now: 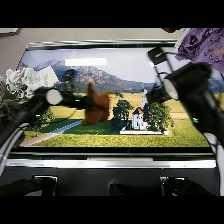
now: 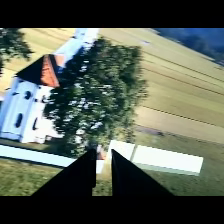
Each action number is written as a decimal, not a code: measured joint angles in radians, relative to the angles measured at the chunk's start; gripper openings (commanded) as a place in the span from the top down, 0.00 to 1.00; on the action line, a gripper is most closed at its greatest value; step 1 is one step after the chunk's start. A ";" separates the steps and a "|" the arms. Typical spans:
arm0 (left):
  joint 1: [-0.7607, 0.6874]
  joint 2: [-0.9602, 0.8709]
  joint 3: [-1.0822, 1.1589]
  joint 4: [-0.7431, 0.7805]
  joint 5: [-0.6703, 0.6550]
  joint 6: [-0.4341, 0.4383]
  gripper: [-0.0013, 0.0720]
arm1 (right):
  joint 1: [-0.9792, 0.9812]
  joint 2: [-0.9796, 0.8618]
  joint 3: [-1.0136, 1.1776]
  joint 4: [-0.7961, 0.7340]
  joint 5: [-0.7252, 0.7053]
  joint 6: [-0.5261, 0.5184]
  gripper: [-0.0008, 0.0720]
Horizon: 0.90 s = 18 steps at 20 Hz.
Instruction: Fold the clothes and pants, and hang the long-sleeved shirts on hangers.
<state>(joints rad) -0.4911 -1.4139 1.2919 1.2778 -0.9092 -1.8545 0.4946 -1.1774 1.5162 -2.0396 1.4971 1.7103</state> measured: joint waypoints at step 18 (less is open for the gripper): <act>0.037 -0.138 0.193 0.151 -0.309 -0.243 0.14 | -0.684 -0.131 -0.240 0.945 -0.207 -0.016 0.09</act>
<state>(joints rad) -0.4541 -1.5517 1.4853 1.4288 -1.2179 -2.0972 -0.1890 -1.3083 1.2758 -1.0943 1.2903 1.6947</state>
